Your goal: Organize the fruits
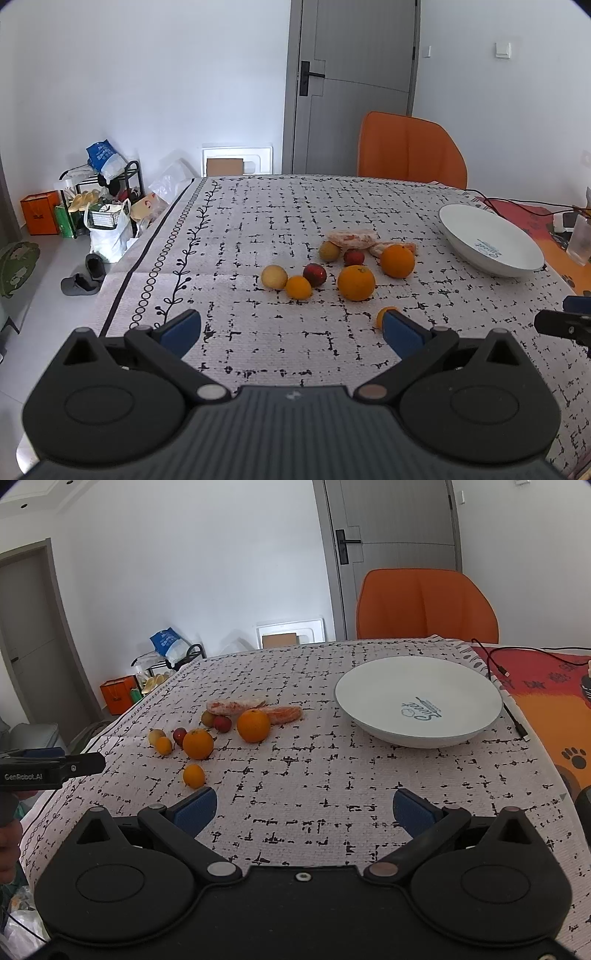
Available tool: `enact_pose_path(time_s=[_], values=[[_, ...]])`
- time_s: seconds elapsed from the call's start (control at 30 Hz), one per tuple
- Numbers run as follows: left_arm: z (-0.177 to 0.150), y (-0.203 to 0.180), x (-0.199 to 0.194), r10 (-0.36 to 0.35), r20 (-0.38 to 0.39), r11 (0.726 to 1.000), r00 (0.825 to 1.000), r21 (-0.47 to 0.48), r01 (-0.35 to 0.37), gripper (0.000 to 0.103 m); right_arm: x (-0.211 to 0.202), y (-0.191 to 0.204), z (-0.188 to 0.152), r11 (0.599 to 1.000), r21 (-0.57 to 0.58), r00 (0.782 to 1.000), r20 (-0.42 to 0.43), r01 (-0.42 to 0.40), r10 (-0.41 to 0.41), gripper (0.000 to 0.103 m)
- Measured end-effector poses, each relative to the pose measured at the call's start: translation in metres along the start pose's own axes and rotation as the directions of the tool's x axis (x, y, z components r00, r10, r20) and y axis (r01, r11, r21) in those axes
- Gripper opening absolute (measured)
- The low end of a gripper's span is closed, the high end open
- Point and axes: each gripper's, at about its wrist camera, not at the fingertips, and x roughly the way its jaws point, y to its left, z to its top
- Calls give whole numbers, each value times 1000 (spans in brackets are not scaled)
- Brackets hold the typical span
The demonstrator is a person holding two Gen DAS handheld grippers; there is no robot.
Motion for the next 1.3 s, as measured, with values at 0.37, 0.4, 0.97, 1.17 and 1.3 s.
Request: enact_pose_path(time_s=[0.37,0.4,0.97,1.17,1.3], values=[[-2,1,5,-2,-9,1000,1000,-4,2,103,1,0,-1,1000,4,1000,2,-1,1,103],[-2,1,5,-1,-13,1000,1000,-4,1,103,1,0,-1,1000,3,1000,3,-2,2,103],[-5,-3,7,-30,-16,999,999,22,30,103,7,4,-4,1000,1,1000,-3,-22,22,103],[-8,-5,10,-37,-21,999,999,26,37,103,10,5,-7,999,5,999,15,-42,42,103],[-10,-5,15,-51,-22,998,998,34,52,103,16,7,-7,997,3,997,13,-73,72,103]])
